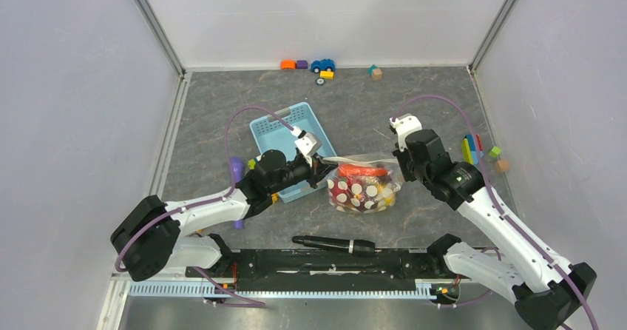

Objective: Place the food in the zip-top bag and seal the zipper
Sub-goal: Zip the zipper food storage bag at the center of the board, then place the zipper food storage bag at the center of the board.

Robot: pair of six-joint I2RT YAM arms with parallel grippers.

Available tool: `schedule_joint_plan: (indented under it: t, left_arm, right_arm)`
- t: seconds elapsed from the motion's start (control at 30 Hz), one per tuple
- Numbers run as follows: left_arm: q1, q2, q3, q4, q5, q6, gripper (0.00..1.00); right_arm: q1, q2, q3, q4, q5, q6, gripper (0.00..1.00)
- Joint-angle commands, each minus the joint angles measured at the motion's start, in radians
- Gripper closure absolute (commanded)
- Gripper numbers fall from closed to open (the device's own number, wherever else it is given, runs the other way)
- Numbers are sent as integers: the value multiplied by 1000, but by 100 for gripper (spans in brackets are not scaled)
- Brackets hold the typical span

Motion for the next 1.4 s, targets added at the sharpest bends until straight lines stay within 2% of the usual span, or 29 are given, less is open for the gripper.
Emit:
schedule_joint_plan:
  t: [0.0, 0.5, 0.93, 1.2, 1.23, 1.3, 1.33, 1.37]
  left_arm:
    - [14, -40, -17, -21, -87, 66, 98]
    - [16, -38, -15, -30, -100, 76, 98]
    - [14, -26, 0, -36, -95, 52, 98]
    - [14, 53, 100, -80, -108, -43, 96]
    - [14, 68, 115, -78, -99, -69, 89]
    - [14, 95, 153, -85, -91, -114, 42]
    - [14, 103, 168, -89, -80, -123, 5]
    - [14, 105, 176, -90, -61, -123, 1]
  right_arm:
    - [-17, -5, 31, -67, 183, -3, 100]
    - [-17, -11, 23, -98, 322, 17, 100]
    - [-17, -61, 7, -80, 368, 14, 100]
    - [-18, -101, 23, -49, 413, 17, 100]
    - [-17, -107, 22, -35, 412, 18, 100]
    - [-17, -118, 13, -9, 407, 21, 100]
    - [-17, -121, 7, 2, 408, 24, 100]
    - [-17, -125, -1, 11, 411, 26, 100]
